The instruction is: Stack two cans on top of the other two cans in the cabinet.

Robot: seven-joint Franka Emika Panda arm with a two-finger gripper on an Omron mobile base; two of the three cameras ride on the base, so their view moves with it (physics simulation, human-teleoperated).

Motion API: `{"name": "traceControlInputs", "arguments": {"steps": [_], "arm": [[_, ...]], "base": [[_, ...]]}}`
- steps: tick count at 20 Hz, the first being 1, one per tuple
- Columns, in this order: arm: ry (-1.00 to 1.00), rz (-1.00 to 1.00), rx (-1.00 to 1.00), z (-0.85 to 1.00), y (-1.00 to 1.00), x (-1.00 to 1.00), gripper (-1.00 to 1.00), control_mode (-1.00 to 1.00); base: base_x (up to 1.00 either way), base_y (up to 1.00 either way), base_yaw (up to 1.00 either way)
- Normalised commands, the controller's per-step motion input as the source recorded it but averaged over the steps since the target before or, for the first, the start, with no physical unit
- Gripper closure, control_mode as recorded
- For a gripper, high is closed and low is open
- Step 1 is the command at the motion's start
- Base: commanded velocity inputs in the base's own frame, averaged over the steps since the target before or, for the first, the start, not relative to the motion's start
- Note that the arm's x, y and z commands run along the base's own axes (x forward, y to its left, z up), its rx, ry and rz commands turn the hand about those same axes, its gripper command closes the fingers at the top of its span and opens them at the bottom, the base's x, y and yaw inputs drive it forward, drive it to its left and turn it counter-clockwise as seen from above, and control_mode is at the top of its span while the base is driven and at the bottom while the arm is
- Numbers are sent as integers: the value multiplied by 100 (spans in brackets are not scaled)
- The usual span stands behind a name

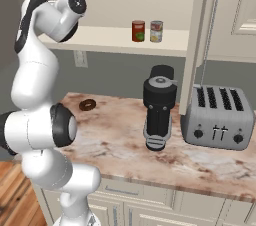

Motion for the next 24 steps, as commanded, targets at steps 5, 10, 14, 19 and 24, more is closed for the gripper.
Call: {"name": "traceControlInputs", "arguments": {"steps": [5,10,14,19,24], "arm": [[0,0,-2,0,13,27,100,-100],[0,0,-5,0,12,26,100,-100],[0,0,-4,-1,10,25,100,-100],[0,0,-1,-1,3,22,100,-100],[0,0,-1,-4,0,23,100,-100]], "base": [[0,0,0],[0,0,0],[0,0,0],[0,0,0],[0,0,0]]}}
